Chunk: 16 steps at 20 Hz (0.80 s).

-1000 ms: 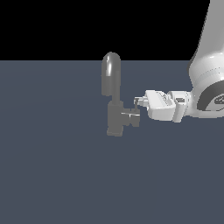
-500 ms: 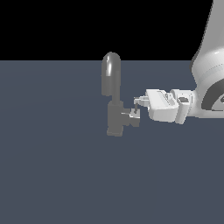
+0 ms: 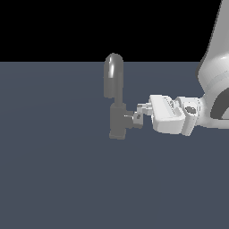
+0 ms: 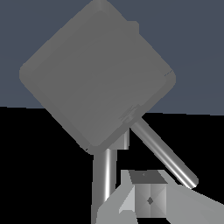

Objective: Turn on the faucet by rotating a designated handle.

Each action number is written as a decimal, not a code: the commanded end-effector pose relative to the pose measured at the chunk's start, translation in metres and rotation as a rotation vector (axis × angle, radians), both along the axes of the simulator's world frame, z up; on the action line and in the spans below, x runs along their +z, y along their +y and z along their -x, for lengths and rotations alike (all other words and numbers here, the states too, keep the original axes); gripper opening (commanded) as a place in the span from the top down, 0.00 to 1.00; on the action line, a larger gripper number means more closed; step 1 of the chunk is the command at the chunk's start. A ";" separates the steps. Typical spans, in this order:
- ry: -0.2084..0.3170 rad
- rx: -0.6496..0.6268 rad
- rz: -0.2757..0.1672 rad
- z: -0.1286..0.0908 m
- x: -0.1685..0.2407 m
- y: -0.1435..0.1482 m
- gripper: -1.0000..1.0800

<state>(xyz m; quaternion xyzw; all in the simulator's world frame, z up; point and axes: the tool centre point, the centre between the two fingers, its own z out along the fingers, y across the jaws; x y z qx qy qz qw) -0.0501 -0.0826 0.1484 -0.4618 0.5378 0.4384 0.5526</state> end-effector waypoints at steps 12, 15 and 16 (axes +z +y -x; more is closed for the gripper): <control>0.027 0.005 -0.010 0.031 -0.055 0.005 1.00; 0.037 0.005 -0.012 0.038 -0.073 0.007 1.00; 0.037 0.005 -0.012 0.038 -0.073 0.007 1.00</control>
